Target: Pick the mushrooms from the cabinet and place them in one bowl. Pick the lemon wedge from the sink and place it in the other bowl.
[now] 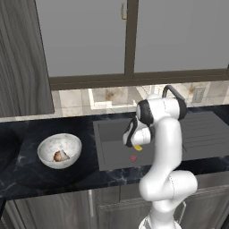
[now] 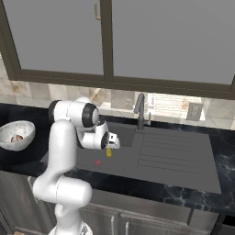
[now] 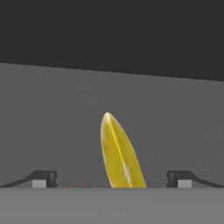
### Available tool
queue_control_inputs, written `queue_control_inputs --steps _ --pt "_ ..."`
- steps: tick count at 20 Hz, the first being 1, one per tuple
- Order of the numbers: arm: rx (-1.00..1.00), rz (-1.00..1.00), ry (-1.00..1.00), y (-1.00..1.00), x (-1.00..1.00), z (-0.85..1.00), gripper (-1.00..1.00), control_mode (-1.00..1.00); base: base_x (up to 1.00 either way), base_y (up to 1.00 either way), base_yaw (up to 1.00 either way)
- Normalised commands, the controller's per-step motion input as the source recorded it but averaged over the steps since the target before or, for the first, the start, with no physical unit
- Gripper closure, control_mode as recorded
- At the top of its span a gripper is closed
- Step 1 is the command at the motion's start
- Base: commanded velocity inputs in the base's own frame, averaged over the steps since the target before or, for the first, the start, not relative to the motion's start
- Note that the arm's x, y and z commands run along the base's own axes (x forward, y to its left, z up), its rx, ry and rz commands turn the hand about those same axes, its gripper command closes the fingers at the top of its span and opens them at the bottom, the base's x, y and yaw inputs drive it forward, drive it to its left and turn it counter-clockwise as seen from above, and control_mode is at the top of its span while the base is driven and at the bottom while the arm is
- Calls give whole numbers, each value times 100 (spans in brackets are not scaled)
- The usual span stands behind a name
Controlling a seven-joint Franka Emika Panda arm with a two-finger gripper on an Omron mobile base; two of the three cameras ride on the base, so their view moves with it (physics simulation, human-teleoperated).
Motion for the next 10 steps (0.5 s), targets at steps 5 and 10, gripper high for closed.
queue_control_inputs --steps 5,10 --pt "0 1 0 -12 31 -15 -100 -100 0 0 0" --pt "0 2 4 -20 33 -15 -100 -100 0 0 0"
